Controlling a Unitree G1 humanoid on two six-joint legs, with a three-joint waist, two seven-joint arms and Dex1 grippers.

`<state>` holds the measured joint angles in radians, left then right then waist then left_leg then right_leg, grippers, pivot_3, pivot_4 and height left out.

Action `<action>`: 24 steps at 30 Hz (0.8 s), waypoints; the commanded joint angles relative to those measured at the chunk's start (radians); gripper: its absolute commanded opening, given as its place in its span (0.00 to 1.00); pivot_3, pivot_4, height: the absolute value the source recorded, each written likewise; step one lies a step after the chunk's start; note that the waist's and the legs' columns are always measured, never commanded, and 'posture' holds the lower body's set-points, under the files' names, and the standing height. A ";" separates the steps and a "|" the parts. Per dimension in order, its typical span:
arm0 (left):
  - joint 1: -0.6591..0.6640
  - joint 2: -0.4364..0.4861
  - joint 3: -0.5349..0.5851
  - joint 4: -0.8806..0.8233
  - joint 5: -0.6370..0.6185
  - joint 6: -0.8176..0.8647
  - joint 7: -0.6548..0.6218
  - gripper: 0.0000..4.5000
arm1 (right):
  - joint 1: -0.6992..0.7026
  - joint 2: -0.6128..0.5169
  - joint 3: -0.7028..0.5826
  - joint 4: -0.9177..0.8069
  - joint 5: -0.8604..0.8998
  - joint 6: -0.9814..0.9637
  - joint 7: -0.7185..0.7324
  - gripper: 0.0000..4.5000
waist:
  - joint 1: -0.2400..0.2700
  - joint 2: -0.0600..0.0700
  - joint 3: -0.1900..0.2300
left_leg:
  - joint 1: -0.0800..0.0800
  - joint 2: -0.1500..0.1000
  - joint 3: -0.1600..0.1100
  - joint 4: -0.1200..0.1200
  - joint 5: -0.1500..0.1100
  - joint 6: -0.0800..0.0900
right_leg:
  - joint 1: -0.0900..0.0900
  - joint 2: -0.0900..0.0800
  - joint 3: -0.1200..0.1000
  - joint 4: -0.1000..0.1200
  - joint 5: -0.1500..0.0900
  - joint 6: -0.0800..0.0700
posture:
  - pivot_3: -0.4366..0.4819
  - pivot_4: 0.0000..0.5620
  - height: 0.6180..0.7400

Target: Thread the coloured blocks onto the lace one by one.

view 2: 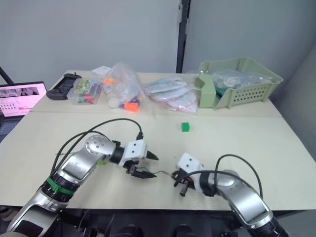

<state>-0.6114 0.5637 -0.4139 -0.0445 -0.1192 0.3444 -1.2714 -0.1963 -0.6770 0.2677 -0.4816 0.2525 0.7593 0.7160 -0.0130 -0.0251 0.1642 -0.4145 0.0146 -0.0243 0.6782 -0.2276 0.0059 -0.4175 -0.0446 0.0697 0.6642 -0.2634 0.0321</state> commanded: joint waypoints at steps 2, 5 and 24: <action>-0.037 -0.028 -0.019 0.023 0.019 -0.036 0.001 0.69 | -0.045 -0.046 -0.002 -0.031 -0.015 0.004 0.031 0.00 | 0.001 0.000 0.000 | 0.000 0.000 0.000 0.000 0.000 0.000 | 0.000 0.000 0.000 0.000 0.000 0.000 | 0.48 0.27 1.00; -0.056 -0.045 -0.027 0.047 0.030 -0.043 0.005 0.69 | -0.084 -0.064 0.002 -0.056 -0.004 0.030 0.049 0.00 | 0.000 0.000 0.000 | 0.000 0.000 0.000 0.000 0.000 0.000 | 0.000 0.000 0.000 0.000 0.000 0.000 | 0.48 0.27 1.00; -0.072 -0.092 -0.036 0.108 0.071 -0.059 0.034 0.06 | -0.134 -0.055 0.014 -0.083 0.009 0.083 0.065 0.00 | 0.000 0.000 0.000 | -0.001 0.000 0.000 0.000 0.000 0.000 | -0.001 0.000 0.000 0.000 0.000 0.000 | 0.48 0.27 1.00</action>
<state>-0.6690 0.4746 -0.4554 0.0734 -0.0482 0.3014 -1.2388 -0.3121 -0.7347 0.2964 -0.5306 0.2542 0.8386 0.7831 -0.0133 -0.0252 0.1642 -0.4154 0.0146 -0.0244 0.6782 -0.2276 0.0059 -0.4184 -0.0444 0.0697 0.6643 -0.2634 0.0321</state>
